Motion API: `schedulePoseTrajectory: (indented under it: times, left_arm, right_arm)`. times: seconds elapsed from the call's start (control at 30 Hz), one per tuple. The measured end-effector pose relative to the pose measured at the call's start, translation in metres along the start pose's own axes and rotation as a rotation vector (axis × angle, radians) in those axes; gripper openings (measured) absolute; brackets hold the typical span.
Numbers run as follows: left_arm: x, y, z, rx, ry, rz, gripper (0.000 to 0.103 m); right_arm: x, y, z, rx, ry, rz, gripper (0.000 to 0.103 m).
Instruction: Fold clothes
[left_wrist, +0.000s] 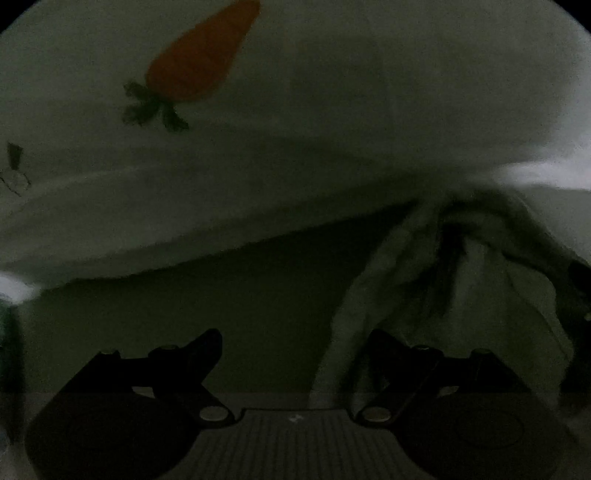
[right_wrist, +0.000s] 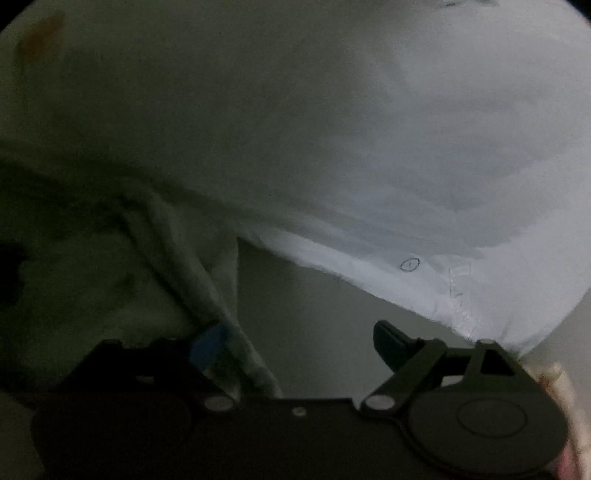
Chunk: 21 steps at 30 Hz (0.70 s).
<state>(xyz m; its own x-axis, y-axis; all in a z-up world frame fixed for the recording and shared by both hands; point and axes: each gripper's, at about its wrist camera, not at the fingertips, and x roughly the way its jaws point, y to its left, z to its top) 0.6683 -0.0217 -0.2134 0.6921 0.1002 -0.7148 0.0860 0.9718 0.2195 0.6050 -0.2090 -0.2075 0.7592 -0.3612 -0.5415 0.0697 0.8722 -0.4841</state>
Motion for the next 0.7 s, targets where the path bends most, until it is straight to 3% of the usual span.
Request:
schedulePoseTrajectory:
  times: [0.1,0.17,0.3,0.33,0.37,0.47,0.5,0.6,0.7]
  left_arm:
    - [0.005,0.004,0.009,-0.043,-0.04,0.143,0.088]
    - [0.001,0.011,0.018,-0.077,-0.089,0.195,0.088]
    - [-0.009,0.009,0.027,-0.023,-0.174,0.312,0.087]
    - [-0.01,0.009,0.026,-0.004,-0.159,0.284,0.088]
    - [-0.008,0.011,0.023,0.01,-0.118,0.209,0.088]
    - [-0.009,0.017,0.012,0.029,-0.024,0.014,0.088]
    - [-0.017,0.022,0.008,0.004,-0.036,0.0,0.088]
    - [-0.046,0.042,-0.006,-0.09,-0.041,-0.07,0.089]
    - [-0.079,0.064,-0.025,-0.206,-0.03,-0.134,0.091]
  right_arm:
    - [0.033,0.0,0.007,-0.048,0.009,-0.091,0.083]
    - [0.041,-0.014,0.018,0.011,-0.011,-0.079,0.083]
    - [0.03,-0.022,0.047,0.042,-0.155,-0.06,0.091]
    - [0.029,-0.017,0.05,0.02,-0.165,-0.06,0.092]
    - [0.032,-0.012,0.05,0.008,-0.148,-0.046,0.092]
    - [0.047,-0.012,0.044,0.03,-0.001,0.12,0.087]
    - [0.048,-0.017,0.041,0.077,0.025,0.17,0.087]
    - [0.025,-0.048,0.032,0.249,-0.009,0.295,0.09]
    - [-0.009,-0.073,0.021,0.382,-0.042,0.365,0.092]
